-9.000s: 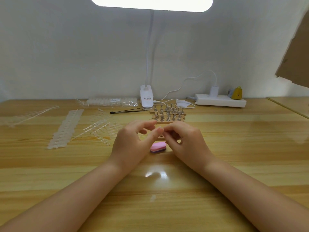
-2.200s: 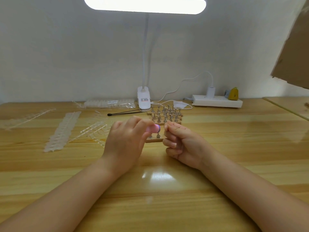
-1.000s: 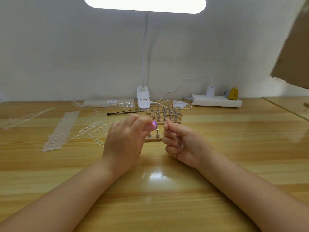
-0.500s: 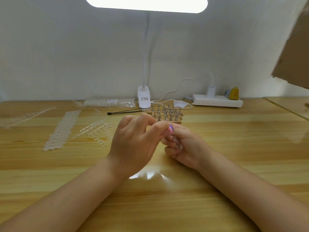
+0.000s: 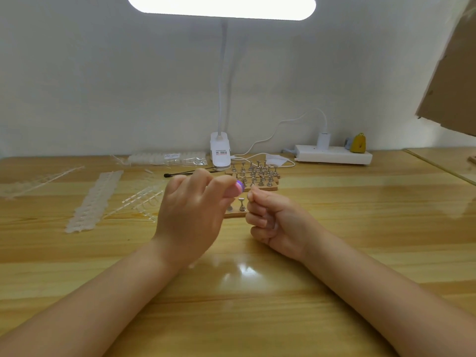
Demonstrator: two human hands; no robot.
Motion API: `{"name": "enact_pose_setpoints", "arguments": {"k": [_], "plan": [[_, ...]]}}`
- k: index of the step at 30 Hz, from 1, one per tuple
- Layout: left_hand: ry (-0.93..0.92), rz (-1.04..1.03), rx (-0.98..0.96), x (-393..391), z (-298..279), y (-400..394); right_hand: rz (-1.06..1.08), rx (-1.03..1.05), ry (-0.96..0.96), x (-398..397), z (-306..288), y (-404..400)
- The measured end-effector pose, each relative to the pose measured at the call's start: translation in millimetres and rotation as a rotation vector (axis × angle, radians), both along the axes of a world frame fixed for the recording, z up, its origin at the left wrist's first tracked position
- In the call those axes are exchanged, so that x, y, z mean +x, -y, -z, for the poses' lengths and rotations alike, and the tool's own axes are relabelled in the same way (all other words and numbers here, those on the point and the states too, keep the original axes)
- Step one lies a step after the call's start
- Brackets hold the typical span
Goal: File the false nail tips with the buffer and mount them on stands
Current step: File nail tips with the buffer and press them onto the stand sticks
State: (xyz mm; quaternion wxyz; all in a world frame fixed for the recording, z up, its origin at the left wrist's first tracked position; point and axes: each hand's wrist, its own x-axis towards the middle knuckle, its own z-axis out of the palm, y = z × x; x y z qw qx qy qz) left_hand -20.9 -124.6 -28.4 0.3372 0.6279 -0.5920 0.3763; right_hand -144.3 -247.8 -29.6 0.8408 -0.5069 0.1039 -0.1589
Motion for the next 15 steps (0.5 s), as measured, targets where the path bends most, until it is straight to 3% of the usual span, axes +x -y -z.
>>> {"name": "enact_pose_setpoints", "arguments": {"k": [3,7,10,15], "plan": [[0.023,0.086,0.020,-13,-1,4,0.013,-0.042,0.008,0,2,-1],[-0.045,-0.002,0.091,-5,5,1,0.021,-0.014,0.015,-1,-1,0],[-0.115,0.027,0.031,-6,4,1,0.032,-0.033,0.021,0,0,-1],[-0.080,-0.028,0.096,-8,8,5,0.045,-0.036,0.026,0,0,1]]}}
